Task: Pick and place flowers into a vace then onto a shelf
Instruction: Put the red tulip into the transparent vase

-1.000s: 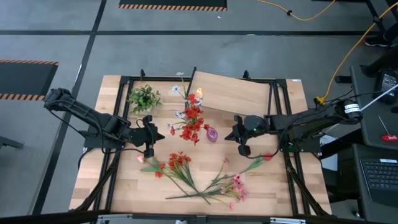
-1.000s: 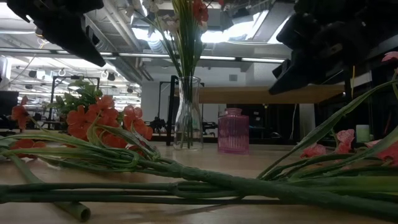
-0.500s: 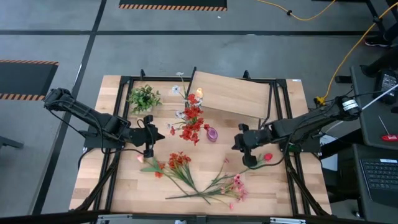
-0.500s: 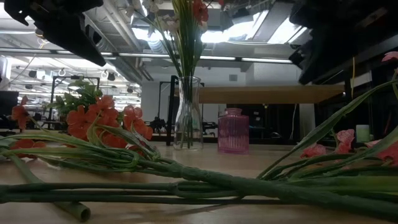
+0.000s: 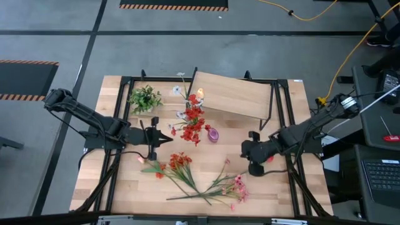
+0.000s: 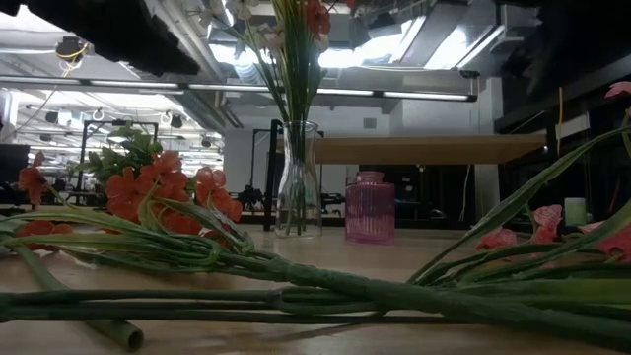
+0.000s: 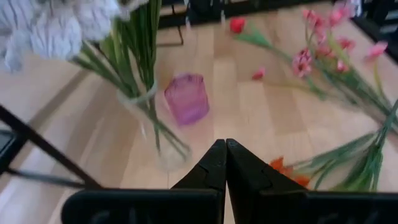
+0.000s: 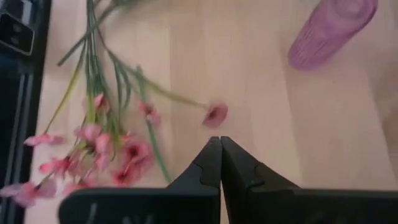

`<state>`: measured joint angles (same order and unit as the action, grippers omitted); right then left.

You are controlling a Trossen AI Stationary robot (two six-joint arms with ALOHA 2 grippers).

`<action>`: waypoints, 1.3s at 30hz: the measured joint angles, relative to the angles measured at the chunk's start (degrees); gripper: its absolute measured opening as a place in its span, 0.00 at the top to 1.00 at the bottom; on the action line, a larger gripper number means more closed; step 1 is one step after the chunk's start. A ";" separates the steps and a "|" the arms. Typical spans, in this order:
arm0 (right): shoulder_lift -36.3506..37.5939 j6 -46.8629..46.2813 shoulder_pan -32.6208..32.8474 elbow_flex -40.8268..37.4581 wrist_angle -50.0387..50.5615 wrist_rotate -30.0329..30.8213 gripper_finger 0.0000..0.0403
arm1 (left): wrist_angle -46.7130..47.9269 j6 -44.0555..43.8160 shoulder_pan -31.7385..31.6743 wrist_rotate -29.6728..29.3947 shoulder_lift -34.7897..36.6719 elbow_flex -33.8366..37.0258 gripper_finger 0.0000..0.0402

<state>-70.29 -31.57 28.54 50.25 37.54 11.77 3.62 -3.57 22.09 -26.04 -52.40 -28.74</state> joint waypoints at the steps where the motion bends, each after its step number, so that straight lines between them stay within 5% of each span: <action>1: -0.69 -1.35 0.85 0.84 1.55 -0.02 0.99 | -1.28 0.39 -0.02 -0.02 0.00 0.42 0.99; 10: -10.29 -9.99 7.77 11.68 20.25 -0.40 0.99 | -11.98 6.30 -0.07 -0.02 0.00 3.42 1.00; 17: -11.56 -11.51 9.61 10.14 21.51 -0.39 0.99 | -12.87 6.34 -0.09 -0.02 0.00 3.42 0.98; 32: -11.53 -10.19 9.59 -1.50 5.18 -1.29 0.70 | -12.85 5.83 -0.07 0.02 0.00 3.42 0.99; 39: -11.53 -9.93 9.59 -7.59 -3.64 -3.96 0.65 | -12.83 5.79 -0.07 0.09 0.00 3.42 1.00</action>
<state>-81.82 -41.49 38.13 42.66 33.90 7.81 -9.21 2.22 22.02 -25.96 -52.40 -25.32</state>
